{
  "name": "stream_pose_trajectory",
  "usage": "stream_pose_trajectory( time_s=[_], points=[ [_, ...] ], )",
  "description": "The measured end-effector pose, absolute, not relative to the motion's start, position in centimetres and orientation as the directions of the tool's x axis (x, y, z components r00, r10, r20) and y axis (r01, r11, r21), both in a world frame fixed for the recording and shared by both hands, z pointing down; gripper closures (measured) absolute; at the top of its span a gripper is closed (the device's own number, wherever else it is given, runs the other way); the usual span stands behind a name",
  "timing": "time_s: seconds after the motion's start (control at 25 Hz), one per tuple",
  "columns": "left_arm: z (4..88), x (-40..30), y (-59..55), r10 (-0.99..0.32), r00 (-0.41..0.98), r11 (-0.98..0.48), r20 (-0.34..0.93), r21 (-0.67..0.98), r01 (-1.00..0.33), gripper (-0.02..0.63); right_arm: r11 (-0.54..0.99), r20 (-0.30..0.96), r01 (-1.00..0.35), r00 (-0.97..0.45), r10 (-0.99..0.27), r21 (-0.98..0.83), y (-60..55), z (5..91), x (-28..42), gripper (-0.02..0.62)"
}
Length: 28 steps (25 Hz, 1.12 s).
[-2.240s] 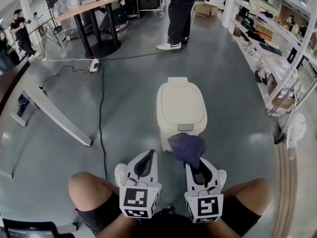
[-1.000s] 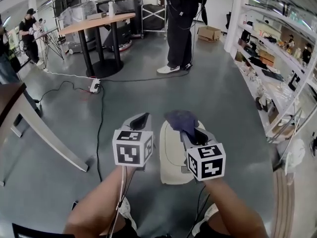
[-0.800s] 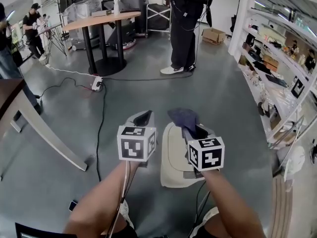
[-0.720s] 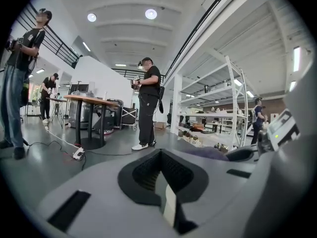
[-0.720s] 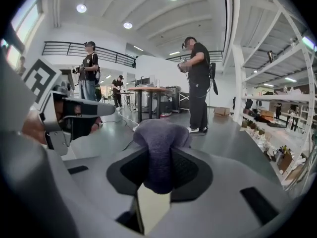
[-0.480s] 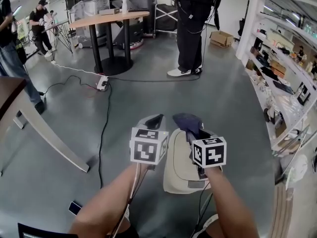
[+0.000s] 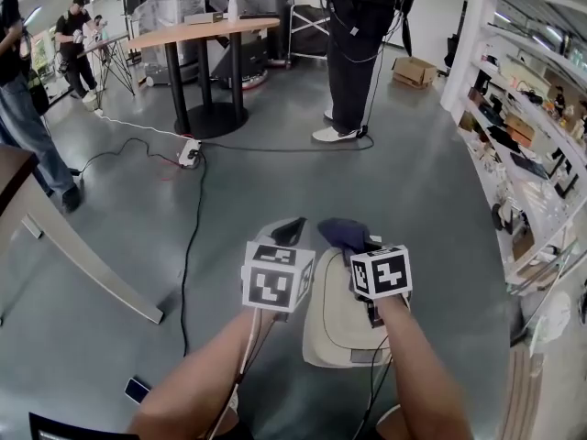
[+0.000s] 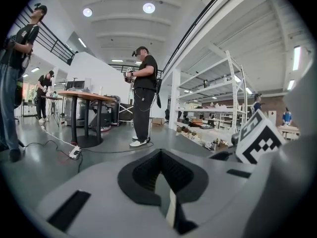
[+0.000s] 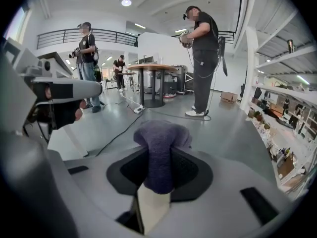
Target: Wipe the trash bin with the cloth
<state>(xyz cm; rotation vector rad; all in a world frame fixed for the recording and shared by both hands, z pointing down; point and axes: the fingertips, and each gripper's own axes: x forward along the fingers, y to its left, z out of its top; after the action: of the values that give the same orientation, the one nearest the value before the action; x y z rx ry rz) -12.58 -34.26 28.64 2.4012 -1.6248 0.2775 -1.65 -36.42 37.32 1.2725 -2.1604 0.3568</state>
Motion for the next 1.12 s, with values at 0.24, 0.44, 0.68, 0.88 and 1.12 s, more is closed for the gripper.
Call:
stream_pose_trajectory(
  time_s=[0.24,0.44,0.68,0.88,1.12],
  points=[
    [29.6,-12.5,-34.2,-0.879,0.37,-0.36,0.299,0.091,-0.929,0.606,0.528,0.674,-0.841,-0.324,-0.664,0.116,-37.1,39.3,-1.4,0.492],
    [29.2,-11.8,-33.9,-0.877,0.383,-0.37,0.288,0.102,-0.923,0.606,0.532,0.689,-0.836,-0.306,-0.657,0.136,-37.2,39.7,-1.1,0.492],
    [30.0,-12.0,-33.8,-0.875,0.373,-0.365,0.309,0.086,-0.927,0.606,0.522,0.693,-0.842,-0.296,-0.657,0.135,-37.4,39.9,-0.2,0.492],
    [30.7,-12.5,-34.2,-0.872,0.367,-0.361,0.323,0.079,-0.929,0.606,0.502,0.695,-0.854,-0.279,-0.663,0.135,-37.8,40.0,0.6,0.492],
    [30.8,-11.4,-34.3,-0.867,0.374,-0.37,0.33,0.077,-0.926,0.606,0.476,0.697,-0.869,-0.259,-0.669,0.134,-37.9,39.9,2.6,0.492]
  ],
)
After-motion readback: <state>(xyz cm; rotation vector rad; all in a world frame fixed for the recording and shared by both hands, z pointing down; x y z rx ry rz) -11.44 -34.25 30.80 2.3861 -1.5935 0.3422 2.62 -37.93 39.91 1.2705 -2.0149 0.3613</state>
